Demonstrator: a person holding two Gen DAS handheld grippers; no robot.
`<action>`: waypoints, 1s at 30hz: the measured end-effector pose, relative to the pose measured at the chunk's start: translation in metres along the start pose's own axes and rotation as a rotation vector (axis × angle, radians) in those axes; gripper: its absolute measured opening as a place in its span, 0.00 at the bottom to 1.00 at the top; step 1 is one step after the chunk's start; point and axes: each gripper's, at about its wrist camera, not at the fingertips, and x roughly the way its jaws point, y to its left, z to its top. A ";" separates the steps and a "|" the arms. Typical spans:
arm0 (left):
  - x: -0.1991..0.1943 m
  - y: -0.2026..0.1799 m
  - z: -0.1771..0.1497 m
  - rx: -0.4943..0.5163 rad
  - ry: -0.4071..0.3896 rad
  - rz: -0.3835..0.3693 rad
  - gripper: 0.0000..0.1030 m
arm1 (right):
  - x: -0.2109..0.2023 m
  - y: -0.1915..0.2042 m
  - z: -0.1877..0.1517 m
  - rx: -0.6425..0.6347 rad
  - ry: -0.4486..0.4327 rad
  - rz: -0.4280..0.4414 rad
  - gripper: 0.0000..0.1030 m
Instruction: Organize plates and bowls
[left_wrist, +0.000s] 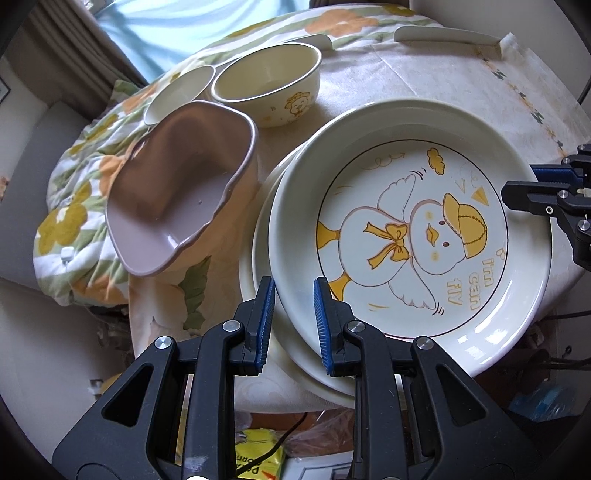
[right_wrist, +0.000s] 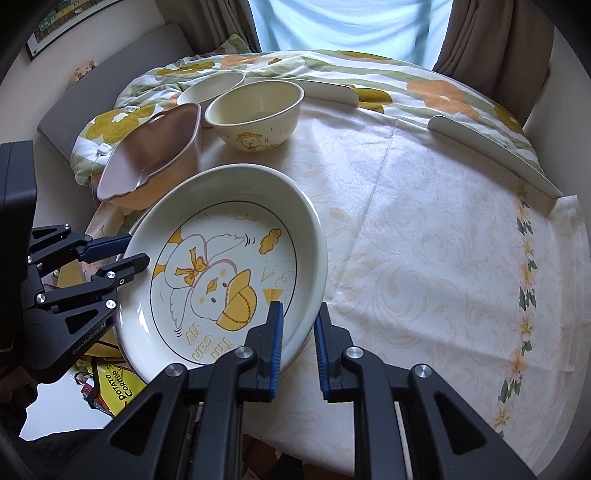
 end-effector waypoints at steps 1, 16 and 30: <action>-0.001 -0.001 -0.001 0.003 -0.001 0.005 0.18 | 0.000 0.000 0.000 -0.001 0.000 0.000 0.15; -0.003 -0.006 -0.006 0.023 0.003 0.080 0.17 | 0.009 0.005 -0.002 -0.012 0.020 0.008 0.15; -0.011 0.008 -0.005 -0.078 0.018 0.046 0.18 | -0.002 0.002 -0.002 -0.017 0.006 0.044 0.15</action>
